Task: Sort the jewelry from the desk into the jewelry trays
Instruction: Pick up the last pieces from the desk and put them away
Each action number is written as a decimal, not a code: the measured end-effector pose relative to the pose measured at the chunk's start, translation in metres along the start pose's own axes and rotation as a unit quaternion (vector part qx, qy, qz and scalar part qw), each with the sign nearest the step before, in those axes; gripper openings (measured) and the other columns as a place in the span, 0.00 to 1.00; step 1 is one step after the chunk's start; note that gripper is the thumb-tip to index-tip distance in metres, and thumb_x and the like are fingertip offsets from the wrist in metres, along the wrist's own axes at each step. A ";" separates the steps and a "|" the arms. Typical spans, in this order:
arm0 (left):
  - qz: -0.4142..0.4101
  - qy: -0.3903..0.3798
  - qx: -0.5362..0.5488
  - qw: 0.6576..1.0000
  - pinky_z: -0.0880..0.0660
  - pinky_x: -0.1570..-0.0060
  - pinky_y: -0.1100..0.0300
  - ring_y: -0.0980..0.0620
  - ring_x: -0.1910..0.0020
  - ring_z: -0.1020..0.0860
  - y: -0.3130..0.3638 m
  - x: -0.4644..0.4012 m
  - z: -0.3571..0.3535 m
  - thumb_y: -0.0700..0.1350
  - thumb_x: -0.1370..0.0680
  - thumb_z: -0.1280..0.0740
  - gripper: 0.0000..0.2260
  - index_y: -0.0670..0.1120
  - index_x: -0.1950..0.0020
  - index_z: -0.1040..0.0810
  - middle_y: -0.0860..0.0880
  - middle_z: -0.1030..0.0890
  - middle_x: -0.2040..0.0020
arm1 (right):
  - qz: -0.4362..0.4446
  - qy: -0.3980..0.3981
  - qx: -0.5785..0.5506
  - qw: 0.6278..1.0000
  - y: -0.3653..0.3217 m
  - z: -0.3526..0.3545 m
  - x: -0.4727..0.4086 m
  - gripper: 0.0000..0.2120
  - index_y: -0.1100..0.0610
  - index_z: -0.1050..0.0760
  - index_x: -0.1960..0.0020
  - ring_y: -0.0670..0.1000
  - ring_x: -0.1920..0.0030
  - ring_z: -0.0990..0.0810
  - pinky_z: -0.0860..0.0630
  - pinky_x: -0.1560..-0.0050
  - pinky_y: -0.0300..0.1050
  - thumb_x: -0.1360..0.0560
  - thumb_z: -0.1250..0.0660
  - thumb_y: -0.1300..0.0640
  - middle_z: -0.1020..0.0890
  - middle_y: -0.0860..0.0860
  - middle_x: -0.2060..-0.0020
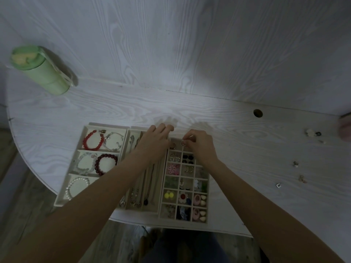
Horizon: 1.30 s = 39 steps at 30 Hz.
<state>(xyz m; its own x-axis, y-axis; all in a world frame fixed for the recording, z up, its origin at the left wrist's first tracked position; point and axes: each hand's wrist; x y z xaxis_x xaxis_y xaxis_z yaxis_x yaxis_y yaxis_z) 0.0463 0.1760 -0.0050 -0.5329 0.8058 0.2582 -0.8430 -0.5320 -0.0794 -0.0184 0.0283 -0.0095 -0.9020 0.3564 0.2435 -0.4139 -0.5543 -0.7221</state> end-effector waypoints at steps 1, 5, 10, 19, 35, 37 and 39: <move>-0.003 0.012 0.001 1.000 0.36 0.39 0.53 0.47 0.32 0.37 -0.001 0.002 -0.001 0.44 0.22 0.40 0.15 0.54 0.37 0.23 0.46 0.38 0.28 | 0.015 -0.006 0.024 1.000 -0.001 -0.002 -0.002 0.03 0.59 0.18 0.56 0.49 0.58 0.20 0.22 0.50 0.45 0.27 0.31 0.64 0.17 0.54 0.58; -0.013 0.039 -0.026 0.999 0.29 0.54 0.57 0.49 0.46 0.26 -0.004 0.005 -0.001 0.41 0.33 0.34 0.13 0.54 0.54 0.16 0.48 0.24 0.41 | 0.045 -0.026 0.137 0.989 -0.004 -0.007 -0.008 0.05 0.57 0.17 0.52 0.48 0.53 0.28 0.33 0.56 0.39 0.26 0.31 0.60 0.28 0.51 0.51; -0.017 0.067 -0.037 0.997 0.30 0.61 0.56 0.49 0.57 0.24 -0.006 0.009 0.002 0.38 0.37 0.34 0.14 0.52 0.59 0.15 0.49 0.22 0.56 | 0.087 -0.039 0.295 0.951 -0.005 -0.017 -0.006 0.07 0.59 0.20 0.49 0.52 0.47 0.28 0.34 0.61 0.42 0.25 0.32 0.60 0.29 0.54 0.47; 0.020 0.033 -0.001 0.999 0.38 0.45 0.53 0.47 0.40 0.32 -0.002 0.009 0.011 0.38 0.24 0.41 0.18 0.50 0.37 0.23 0.46 0.30 0.40 | 0.100 -0.060 0.404 0.907 -0.027 -0.023 -0.002 0.08 0.61 0.24 0.46 0.56 0.49 0.24 0.30 0.57 0.45 0.24 0.37 0.66 0.27 0.58 0.44; 0.015 -0.009 -0.031 0.999 0.37 0.41 0.53 0.47 0.35 0.36 0.004 0.001 0.008 0.38 0.24 0.40 0.15 0.44 0.38 0.24 0.45 0.36 0.32 | 0.125 -0.140 0.419 0.888 -0.011 -0.004 0.003 0.10 0.58 0.23 0.43 0.50 0.64 0.36 0.36 0.66 0.44 0.22 0.38 0.62 0.33 0.54 0.52; 0.009 -0.013 -0.038 0.999 0.37 0.40 0.53 0.47 0.34 0.36 0.005 0.000 0.010 0.39 0.24 0.41 0.15 0.44 0.39 0.24 0.44 0.37 0.31 | 0.123 -0.138 0.424 0.887 -0.012 -0.005 0.003 0.09 0.60 0.24 0.43 0.51 0.60 0.35 0.34 0.62 0.44 0.23 0.38 0.63 0.31 0.56 0.47; 0.007 -0.016 -0.044 0.999 0.37 0.41 0.53 0.47 0.35 0.36 0.005 -0.001 0.010 0.39 0.23 0.41 0.15 0.45 0.39 0.23 0.45 0.37 0.31 | 0.125 -0.137 0.429 0.884 -0.014 -0.004 0.003 0.09 0.61 0.24 0.43 0.52 0.55 0.31 0.34 0.61 0.44 0.23 0.37 0.64 0.31 0.57 0.45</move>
<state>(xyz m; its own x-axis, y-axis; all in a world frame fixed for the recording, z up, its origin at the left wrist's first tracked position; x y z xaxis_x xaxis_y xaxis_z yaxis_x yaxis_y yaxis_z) 0.0427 0.1699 0.0037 -0.5438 0.7884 0.2875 -0.8390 -0.5179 -0.1669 -0.0152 0.0403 -0.0011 -0.9257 0.0113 0.3782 -0.0318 -0.9983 -0.0481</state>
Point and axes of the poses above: each hand's wrist, its own x-axis away from the middle knuckle, its own z-axis out of the back of the hand, y = z × x
